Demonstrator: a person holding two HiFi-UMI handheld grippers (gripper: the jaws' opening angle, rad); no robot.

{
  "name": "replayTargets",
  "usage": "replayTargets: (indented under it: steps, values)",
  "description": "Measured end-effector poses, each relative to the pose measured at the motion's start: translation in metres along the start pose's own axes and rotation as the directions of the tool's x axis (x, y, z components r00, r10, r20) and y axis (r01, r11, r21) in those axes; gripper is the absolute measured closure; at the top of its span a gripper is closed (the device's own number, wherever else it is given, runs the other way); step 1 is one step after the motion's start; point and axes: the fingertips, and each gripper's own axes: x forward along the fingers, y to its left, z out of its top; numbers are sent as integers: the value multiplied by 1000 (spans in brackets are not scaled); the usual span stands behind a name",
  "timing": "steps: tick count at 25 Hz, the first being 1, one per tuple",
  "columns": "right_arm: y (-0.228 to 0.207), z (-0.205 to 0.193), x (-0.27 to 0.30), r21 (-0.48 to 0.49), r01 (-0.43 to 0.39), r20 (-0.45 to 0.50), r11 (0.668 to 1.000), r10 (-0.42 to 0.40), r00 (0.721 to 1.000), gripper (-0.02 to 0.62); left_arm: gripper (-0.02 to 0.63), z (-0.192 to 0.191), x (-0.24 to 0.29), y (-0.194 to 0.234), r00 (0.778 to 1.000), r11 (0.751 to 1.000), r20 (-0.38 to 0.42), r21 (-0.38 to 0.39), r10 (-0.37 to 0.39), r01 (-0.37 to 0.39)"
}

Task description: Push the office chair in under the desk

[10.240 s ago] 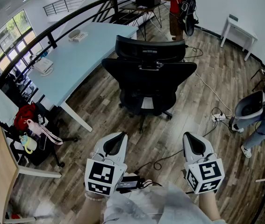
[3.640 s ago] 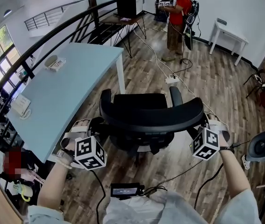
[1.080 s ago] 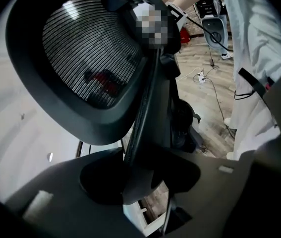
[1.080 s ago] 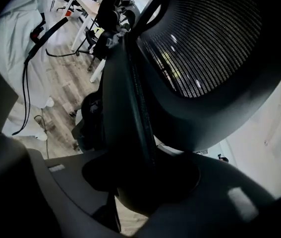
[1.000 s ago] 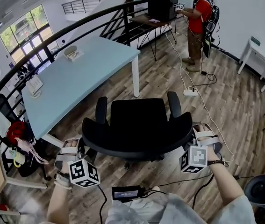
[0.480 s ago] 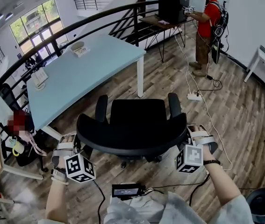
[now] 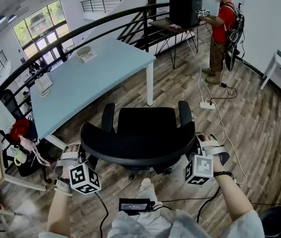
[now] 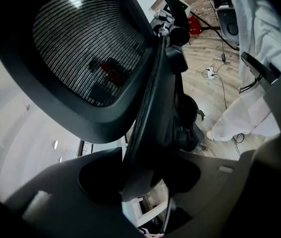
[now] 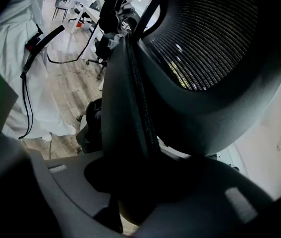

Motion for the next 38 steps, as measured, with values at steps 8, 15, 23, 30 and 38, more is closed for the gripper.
replayTargets:
  steps: [8,15,23,30,38]
  values:
    - [-4,-1,5,-1,-1,7,1000,1,1000,433,414,1,3,2,1000,1000,-2,-4,2,-2]
    - [-13,2,18,-11,-4,17,1000,5,1000,431,414,-2,10,8,1000,1000,-9,-9,9,-9]
    - [-27,10,35,-33,-8,49,999,9,999,431,414,-8,18,18,999,1000,-33,-21,22,-22]
    - [-40,14,65,-75,-29,97,997,37,995,431,413,-13,27,24,997,999,-54,-23,46,-48]
    - [-71,34,109,-124,-42,156,991,61,986,431,413,-27,47,46,993,997,-95,-45,64,-69]
